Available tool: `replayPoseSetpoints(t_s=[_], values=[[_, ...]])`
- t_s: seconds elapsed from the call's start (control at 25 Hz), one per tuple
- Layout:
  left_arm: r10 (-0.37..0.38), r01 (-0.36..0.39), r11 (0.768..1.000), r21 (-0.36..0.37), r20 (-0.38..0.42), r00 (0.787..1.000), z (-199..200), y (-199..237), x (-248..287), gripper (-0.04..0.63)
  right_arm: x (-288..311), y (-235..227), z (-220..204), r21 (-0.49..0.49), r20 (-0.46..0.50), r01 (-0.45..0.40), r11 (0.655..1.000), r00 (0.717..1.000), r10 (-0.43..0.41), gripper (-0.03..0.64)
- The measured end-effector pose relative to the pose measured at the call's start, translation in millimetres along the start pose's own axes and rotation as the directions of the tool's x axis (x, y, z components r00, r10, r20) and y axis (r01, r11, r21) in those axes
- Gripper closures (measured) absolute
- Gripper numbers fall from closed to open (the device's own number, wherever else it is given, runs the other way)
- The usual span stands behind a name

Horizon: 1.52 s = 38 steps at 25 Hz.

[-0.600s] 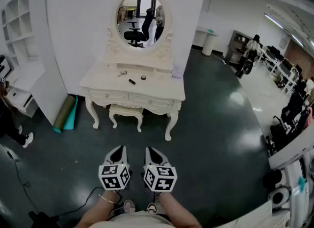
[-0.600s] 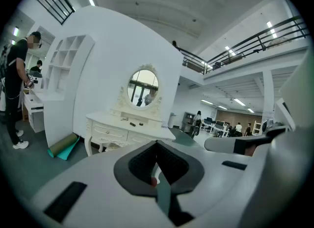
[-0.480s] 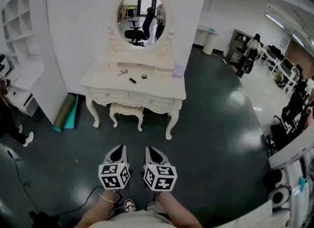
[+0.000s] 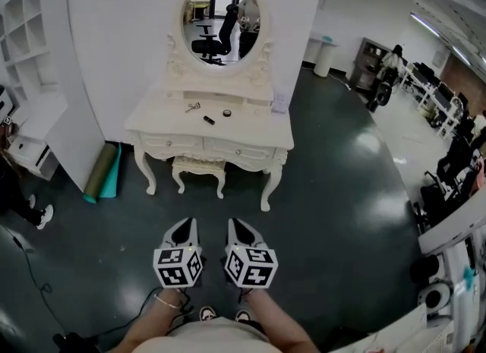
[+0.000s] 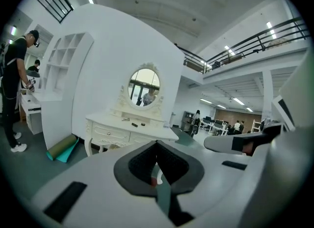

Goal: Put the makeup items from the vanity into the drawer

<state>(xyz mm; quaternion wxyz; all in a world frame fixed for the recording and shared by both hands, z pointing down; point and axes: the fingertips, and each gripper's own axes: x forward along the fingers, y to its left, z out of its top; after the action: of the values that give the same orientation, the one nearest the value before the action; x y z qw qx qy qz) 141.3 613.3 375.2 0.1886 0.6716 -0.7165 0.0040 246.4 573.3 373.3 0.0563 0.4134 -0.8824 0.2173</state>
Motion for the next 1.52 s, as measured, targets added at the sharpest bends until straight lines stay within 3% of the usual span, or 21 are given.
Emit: replayPoseSetpoints(t_s=[0.6, 1.08, 1.52], values=[[-0.029, 0.029, 1.0, -0.006, -0.056, 0.998, -2, 59, 42, 0.592, 56, -4, -12, 0.037, -0.034, 0.092, 0.995, 0.995, -0.091, 0.598], [0.03, -0.031, 0.999, -0.015, -0.034, 0.999, 31, 88, 121, 0.592, 146, -20, 20, 0.006, -0.066, 0.022, 1.0, 0.998, -0.022, 0.598], [0.033, -0.034, 0.999, -0.024, -0.013, 0.999, 66, 80, 212, 0.592, 225, -68, 73, -0.017, -0.074, -0.006, 1.0, 0.997, 0.005, 0.598]])
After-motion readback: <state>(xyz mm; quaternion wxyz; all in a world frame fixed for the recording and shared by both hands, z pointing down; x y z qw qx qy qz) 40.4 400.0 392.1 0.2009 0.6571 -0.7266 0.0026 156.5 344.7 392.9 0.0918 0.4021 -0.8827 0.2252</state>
